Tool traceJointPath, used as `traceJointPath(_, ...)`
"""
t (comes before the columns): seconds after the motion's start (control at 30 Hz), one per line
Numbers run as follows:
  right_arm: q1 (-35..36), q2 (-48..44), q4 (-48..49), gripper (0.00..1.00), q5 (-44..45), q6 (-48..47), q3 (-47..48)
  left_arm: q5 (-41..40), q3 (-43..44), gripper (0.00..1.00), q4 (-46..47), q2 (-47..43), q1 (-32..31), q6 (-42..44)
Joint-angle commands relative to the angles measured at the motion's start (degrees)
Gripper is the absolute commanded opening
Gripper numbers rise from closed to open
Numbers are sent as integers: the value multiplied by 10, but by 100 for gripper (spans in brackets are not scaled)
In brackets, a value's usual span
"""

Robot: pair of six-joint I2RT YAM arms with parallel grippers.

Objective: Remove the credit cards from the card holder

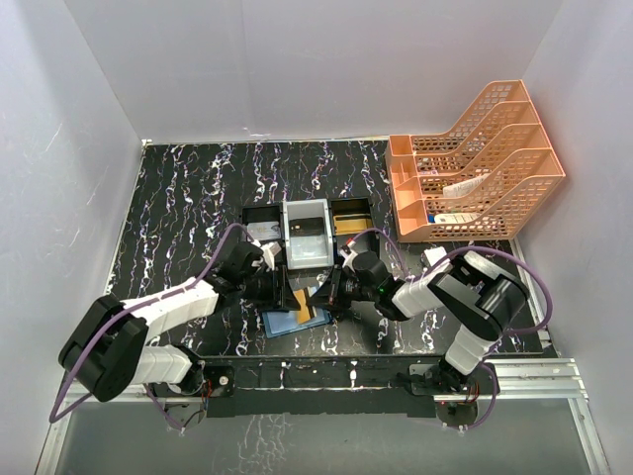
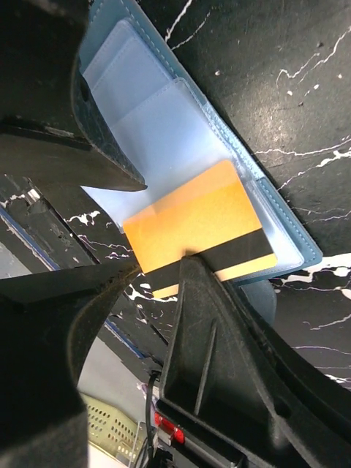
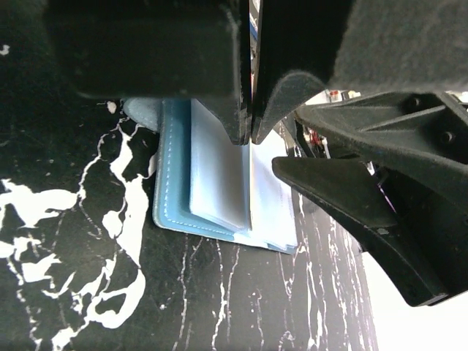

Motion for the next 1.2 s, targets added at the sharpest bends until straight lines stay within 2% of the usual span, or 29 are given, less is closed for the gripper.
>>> traceJointPath(0.0,6,18,39,1,-6,4,13,6,19,42,0,4,-9,11)
traceJointPath(0.07,8,22,39,2,-5,5,14,-31,25,37,-37,9,-9,26)
traceJointPath(0.13,8,21,40,3,-1,6,13,-84,36,28,-87,20,-9,39)
traceJointPath(0.27,8,22,44,7,-9,2,13,-84,33,19,-86,52,-9,46)
traceJointPath(0.47,8,17,49,21,-23,-9,21,-108,39,16,-107,70,-10,50)
traceJointPath(0.63,9,17,-4,23,-30,-39,54,-107,38,15,-108,67,-10,51)
traceJointPath(0.77,11,19,0,16,-36,-41,58,-105,38,15,-107,67,-11,50)
traceJointPath(0.9,12,21,3,1,-42,-42,57,-108,39,15,-111,63,-10,49)
traceJointPath(1.17,12,-38,-56,0,15,-72,45,-122,37,17,-117,18,-10,42)
